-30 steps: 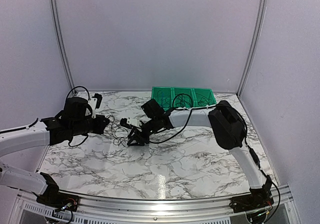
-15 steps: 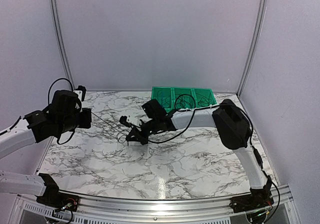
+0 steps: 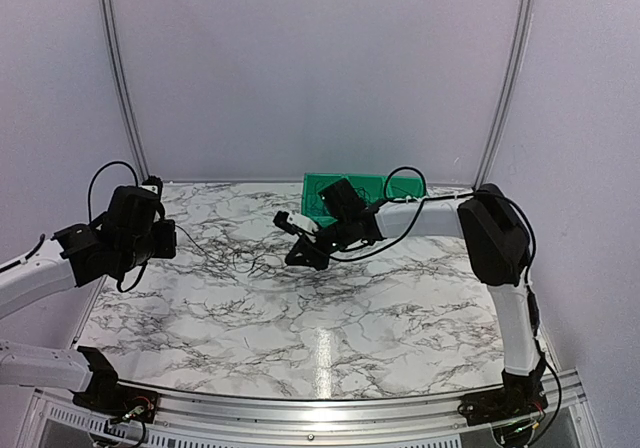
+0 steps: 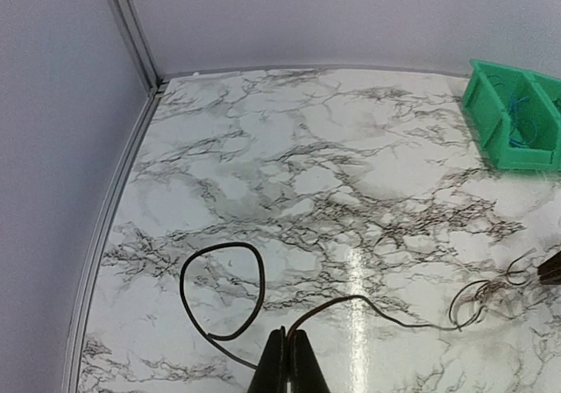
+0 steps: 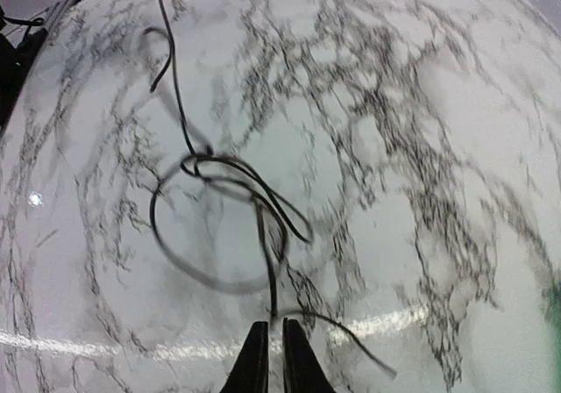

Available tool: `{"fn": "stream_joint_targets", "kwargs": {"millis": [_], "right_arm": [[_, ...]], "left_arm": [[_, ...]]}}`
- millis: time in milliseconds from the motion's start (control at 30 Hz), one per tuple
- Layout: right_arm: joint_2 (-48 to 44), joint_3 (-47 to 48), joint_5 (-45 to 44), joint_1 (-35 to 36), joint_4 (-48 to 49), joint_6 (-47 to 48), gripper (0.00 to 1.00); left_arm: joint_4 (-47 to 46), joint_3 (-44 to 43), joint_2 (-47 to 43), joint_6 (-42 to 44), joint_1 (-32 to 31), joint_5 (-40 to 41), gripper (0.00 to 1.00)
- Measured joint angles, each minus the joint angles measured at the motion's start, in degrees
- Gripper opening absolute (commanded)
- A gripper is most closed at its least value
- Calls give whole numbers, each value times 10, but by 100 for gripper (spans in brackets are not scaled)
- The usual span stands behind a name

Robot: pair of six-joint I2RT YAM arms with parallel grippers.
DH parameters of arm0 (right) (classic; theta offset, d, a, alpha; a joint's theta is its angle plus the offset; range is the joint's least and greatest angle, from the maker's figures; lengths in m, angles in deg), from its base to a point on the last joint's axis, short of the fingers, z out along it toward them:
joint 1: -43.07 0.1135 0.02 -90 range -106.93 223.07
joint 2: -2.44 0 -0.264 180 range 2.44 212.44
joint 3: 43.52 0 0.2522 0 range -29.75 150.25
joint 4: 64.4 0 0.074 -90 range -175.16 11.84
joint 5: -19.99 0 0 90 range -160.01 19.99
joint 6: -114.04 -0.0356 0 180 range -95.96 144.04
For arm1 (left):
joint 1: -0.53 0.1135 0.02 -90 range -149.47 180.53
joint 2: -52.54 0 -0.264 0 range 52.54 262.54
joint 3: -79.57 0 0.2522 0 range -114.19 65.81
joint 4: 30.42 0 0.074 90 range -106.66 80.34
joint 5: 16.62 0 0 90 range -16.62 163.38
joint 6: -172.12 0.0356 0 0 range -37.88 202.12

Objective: Untangle the cables

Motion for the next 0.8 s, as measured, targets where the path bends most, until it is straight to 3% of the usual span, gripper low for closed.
{"fn": "stream_joint_targets", "kwargs": {"millis": [100, 167, 367, 433, 500, 567, 800], "right_arm": [[10, -14, -20, -27, -53, 12, 11], [10, -30, -37, -42, -83, 22, 6], [0, -63, -46, -51, -97, 34, 4], [-2, -65, -46, -54, -103, 34, 9], [-3, -65, -44, -54, -104, 34, 21], [-8, -66, -41, -54, -108, 33, 27], [-22, -39, -40, -33, -118, 52, 36]], "left_arm": [[-6, 26, 5, -11, 9, 23, 0], [-11, 46, 5, -15, 9, 31, 0], [-18, 74, 15, -26, 9, 43, 0], [-24, 76, 25, -27, 9, 41, 0], [-35, 80, 31, -28, 9, 31, 0], [-44, 83, 34, -28, 10, 20, 0], [-97, 98, 50, -36, 10, -40, 0]]}}
